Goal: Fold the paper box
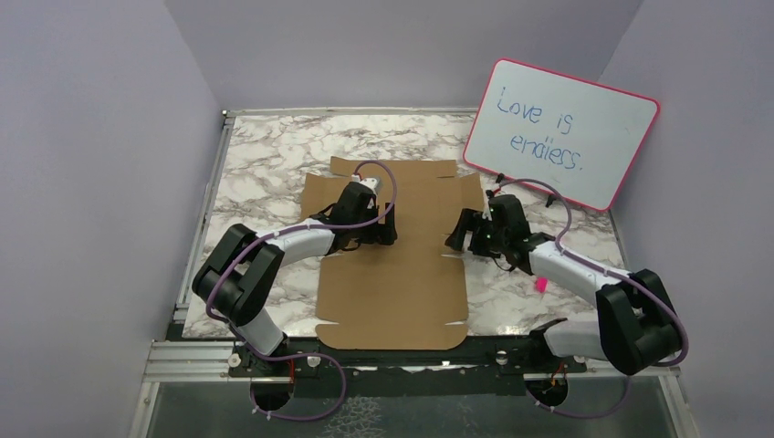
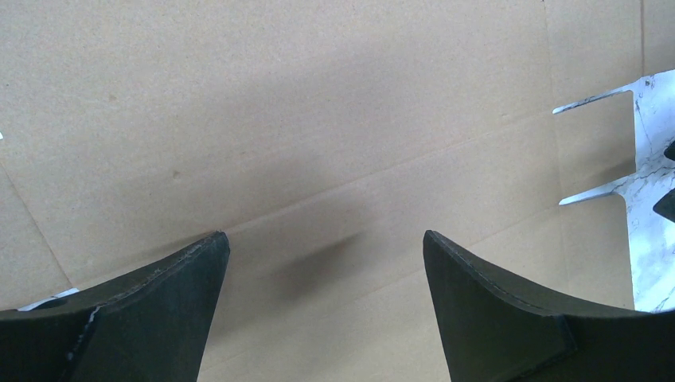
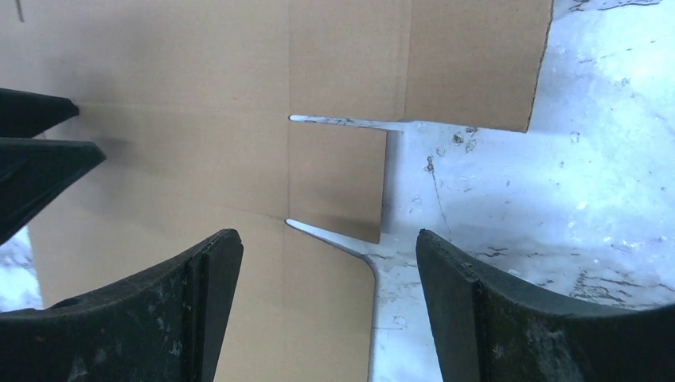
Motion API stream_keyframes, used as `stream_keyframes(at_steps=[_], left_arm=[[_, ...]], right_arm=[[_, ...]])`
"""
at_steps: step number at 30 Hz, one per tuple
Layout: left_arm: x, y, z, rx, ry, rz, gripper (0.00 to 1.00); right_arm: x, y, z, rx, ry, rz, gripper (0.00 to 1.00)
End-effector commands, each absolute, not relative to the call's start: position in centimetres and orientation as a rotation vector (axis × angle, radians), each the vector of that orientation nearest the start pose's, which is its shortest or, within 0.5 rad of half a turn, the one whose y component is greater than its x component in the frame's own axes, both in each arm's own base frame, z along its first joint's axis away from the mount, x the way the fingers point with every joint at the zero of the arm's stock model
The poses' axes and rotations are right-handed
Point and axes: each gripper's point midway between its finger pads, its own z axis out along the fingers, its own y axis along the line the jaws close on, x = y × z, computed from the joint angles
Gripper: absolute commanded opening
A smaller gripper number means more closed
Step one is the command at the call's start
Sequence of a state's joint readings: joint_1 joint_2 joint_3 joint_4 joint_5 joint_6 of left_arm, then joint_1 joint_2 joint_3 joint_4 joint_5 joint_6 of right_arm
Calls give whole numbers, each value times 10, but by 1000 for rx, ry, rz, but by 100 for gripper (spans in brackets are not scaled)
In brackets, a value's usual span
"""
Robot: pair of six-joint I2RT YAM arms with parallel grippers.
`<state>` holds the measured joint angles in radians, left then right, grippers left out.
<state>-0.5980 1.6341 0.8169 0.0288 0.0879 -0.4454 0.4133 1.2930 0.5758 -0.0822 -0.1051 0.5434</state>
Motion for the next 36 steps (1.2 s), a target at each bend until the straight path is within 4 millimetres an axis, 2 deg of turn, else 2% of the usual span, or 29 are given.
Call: stream_keyframes(at_steps=[1,7,12,17,24,31,36], left_arm=[[265,-248,1,254,2610,-639,93],[266,-249,4,256,2603,-645,93],[266,-249,3,256,2608,-646,93],[266,-249,5,258,2602,-647,93],[265,-247,4,253,2605,-640,93],[266,-246,4,250,2604,-632,93],[266,-247,3,251,2605,-634,93]], right_arm=[[285,175,60,128,2365,760,85],[281,173,50,181,2383,918,84],[279,174,40,211,2399,982,82],[272,183,35,211,2418,1093,75],[275,188,57,104,2362,1126,66],[283,189,91,-8,2286,1109,62],[283,195,96,-40,2262,1154,61]])
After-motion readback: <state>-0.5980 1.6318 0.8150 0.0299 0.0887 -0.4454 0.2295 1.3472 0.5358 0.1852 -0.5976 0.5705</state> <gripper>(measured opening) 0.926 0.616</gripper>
